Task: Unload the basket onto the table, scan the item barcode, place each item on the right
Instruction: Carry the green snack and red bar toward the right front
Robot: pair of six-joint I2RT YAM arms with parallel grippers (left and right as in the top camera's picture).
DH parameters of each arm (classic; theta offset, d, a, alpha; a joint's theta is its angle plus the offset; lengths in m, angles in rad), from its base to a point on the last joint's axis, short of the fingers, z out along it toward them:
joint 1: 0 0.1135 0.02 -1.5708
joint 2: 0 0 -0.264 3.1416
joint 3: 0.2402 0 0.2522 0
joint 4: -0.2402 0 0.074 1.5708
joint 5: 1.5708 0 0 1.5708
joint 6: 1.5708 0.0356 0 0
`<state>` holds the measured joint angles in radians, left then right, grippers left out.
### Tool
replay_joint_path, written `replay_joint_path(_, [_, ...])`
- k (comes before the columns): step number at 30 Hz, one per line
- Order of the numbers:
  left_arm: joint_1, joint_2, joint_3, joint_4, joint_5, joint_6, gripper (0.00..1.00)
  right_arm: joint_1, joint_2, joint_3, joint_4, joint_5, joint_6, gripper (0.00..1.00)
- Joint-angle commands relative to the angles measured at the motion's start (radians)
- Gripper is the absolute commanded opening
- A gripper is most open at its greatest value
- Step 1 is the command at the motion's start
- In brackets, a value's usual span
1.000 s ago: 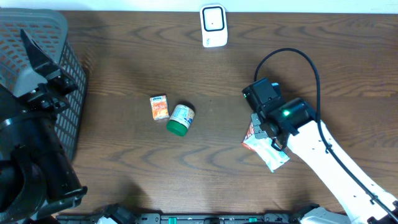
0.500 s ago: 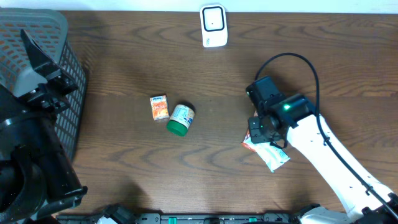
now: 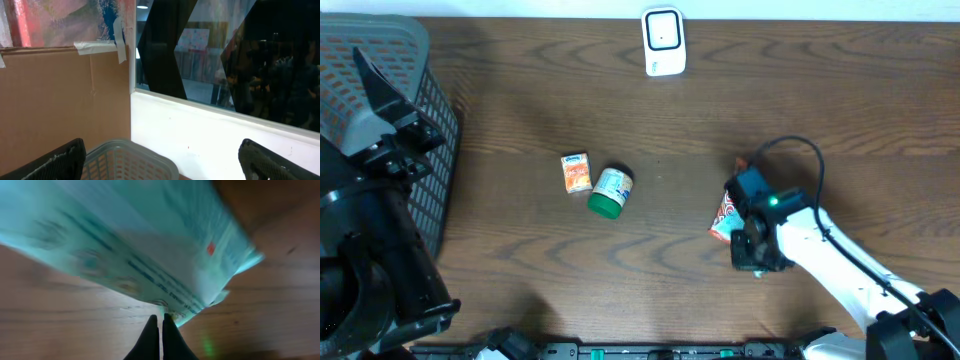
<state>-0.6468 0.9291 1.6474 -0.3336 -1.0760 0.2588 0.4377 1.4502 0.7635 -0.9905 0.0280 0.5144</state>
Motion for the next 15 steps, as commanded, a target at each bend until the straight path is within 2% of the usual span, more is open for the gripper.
replay_joint_path(1, [0.002,-0.005,-0.006,0.002,-0.006,-0.01,0.98,-0.012,0.008,-0.045,0.036,-0.071,0.107,0.01])
replay_joint_path(4, [0.002,-0.005,-0.006,0.002,-0.005,-0.01,0.98,-0.011,0.006,-0.027,0.045,-0.134,0.116,0.01])
replay_joint_path(9, [0.002,-0.005,-0.006,0.002,-0.006,-0.01,0.98,-0.011,-0.037,0.094,-0.013,-0.134,0.097,0.01])
replay_joint_path(12, [0.002,-0.005,-0.006,0.002,-0.006,-0.01,0.98,-0.016,-0.07,0.143,-0.039,-0.106,0.099,0.01])
replay_joint_path(15, [0.002,-0.005,-0.006,0.002,-0.006,-0.01,0.98,-0.042,-0.087,0.136,-0.037,-0.019,0.183,0.01])
